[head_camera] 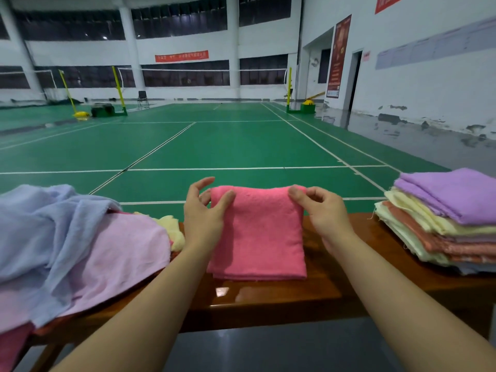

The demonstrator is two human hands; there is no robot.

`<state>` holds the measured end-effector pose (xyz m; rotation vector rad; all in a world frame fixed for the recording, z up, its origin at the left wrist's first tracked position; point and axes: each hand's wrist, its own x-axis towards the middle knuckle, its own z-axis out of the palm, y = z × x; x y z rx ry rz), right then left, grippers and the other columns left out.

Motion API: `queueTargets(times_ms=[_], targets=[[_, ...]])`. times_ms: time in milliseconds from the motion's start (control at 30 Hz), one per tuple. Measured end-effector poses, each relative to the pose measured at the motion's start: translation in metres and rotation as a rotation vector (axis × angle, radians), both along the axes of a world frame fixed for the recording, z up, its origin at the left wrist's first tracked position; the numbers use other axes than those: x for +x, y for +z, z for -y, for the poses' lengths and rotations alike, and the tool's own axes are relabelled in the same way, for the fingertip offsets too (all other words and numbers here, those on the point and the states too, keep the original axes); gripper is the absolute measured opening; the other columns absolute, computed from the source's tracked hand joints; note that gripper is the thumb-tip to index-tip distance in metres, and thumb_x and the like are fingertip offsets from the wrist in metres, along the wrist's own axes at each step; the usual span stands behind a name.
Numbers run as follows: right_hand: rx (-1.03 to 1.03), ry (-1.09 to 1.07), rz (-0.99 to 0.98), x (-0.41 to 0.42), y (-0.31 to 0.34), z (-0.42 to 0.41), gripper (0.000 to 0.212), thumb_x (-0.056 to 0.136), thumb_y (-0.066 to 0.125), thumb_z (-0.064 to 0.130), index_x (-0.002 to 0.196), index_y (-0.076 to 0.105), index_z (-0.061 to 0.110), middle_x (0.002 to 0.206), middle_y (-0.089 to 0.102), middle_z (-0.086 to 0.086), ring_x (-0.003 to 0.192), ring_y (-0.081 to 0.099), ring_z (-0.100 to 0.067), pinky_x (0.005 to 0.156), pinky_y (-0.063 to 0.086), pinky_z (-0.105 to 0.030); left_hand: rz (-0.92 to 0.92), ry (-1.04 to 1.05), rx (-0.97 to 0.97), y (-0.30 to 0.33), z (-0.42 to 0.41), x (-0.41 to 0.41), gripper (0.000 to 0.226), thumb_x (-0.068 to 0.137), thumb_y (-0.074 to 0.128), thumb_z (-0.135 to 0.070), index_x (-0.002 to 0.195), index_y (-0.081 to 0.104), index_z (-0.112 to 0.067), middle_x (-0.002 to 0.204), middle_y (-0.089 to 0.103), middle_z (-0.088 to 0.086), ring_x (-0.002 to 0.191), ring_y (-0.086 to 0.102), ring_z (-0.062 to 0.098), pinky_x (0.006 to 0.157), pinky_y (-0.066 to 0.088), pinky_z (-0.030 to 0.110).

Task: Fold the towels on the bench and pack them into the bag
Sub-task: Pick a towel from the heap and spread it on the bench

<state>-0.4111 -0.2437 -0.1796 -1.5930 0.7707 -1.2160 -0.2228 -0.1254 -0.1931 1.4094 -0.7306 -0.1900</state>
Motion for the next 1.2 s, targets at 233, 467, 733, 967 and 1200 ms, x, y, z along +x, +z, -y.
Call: queueTargets(times_ms=[233, 467, 733, 967, 1200], targets=[[-0.121, 0.258, 0.096, -0.005, 0.014, -0.004, 0.041, 0.084, 0.079, 0.013, 0.12, 0.06, 0.023, 0.113, 0.07, -0.005, 0.1, 0.069, -0.012, 0.086, 0.058, -0.027, 0.178, -0.018, -0.27, 0.034, -0.012, -0.012, 0.021, 0.089, 0.077, -0.024, 0.108, 0.068, -0.029, 0.099, 0.072, 0.001, 0.089, 0.067, 0.011, 0.079, 0.051, 0.022], [-0.14, 0.118, 0.132, -0.001, 0.018, -0.009, 0.017, 0.084, 0.079, 0.018, 0.099, 0.072, 0.02, 0.089, 0.076, 0.001, 0.082, 0.069, -0.013, 0.077, 0.059, -0.037, 0.209, -0.003, -0.284, 0.052, -0.012, -0.009, 0.022, 0.091, 0.075, -0.036, 0.112, 0.071, -0.03, 0.076, 0.065, -0.002, 0.068, 0.055, 0.006, 0.073, 0.047, 0.028], [-0.172, 0.019, 0.184, -0.003, 0.034, -0.017, 0.013, 0.09, 0.074, 0.028, 0.1, 0.071, 0.019, 0.096, 0.075, 0.003, 0.087, 0.069, -0.005, 0.081, 0.058, -0.03, 0.236, -0.06, -0.24, 0.062, -0.009, -0.015, 0.03, 0.092, 0.069, -0.038, 0.12, 0.062, -0.044, 0.116, 0.068, -0.004, 0.11, 0.066, 0.015, 0.1, 0.053, 0.044], [-0.193, -0.096, -0.007, 0.0, 0.034, -0.017, 0.025, 0.095, 0.066, 0.044, 0.109, 0.057, 0.026, 0.104, 0.065, 0.009, 0.091, 0.064, -0.006, 0.08, 0.052, -0.025, 0.412, -0.088, -0.043, 0.057, -0.002, -0.014, 0.04, 0.104, 0.055, -0.023, 0.142, 0.048, -0.032, 0.13, 0.056, -0.013, 0.119, 0.05, 0.0, 0.104, 0.037, 0.02], [-0.037, -0.001, -0.946, 0.001, -0.02, 0.016, 0.026, 0.085, 0.075, 0.04, 0.092, 0.074, 0.014, 0.097, 0.075, -0.007, 0.092, 0.069, -0.026, 0.077, 0.05, -0.031, 0.417, -0.153, 0.702, -0.009, 0.017, 0.008, 0.059, 0.098, 0.06, -0.025, 0.152, 0.037, -0.018, 0.14, 0.058, 0.011, 0.131, 0.053, 0.029, 0.105, 0.038, 0.031]])
